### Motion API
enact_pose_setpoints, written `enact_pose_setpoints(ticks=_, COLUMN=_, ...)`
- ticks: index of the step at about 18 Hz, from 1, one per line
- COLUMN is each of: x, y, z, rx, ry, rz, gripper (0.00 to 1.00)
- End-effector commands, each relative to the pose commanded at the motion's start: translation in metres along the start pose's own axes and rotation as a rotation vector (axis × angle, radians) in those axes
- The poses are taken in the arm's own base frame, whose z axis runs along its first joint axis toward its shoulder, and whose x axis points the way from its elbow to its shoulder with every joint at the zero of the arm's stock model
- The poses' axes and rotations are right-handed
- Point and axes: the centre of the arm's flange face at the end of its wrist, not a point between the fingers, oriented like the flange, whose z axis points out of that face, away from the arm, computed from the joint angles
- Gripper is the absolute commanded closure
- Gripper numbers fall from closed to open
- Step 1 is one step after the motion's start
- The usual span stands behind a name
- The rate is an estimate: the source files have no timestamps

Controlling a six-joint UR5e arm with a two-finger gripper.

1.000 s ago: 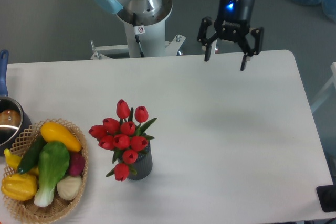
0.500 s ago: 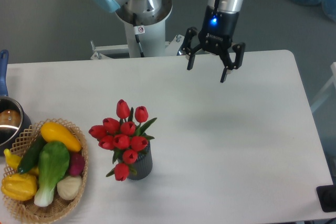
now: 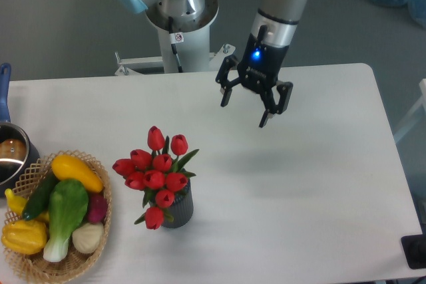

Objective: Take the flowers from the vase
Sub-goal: 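Move the open gripper down toward the red tulip stems in the vase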

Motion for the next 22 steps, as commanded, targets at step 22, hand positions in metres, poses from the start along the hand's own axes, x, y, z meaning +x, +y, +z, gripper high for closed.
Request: enact_pose_setpoints(ticks=22, x=-0.007, y=-0.023, z=0.062, rx=0.303, ry=0.153, rz=0.004, gripper=0.0)
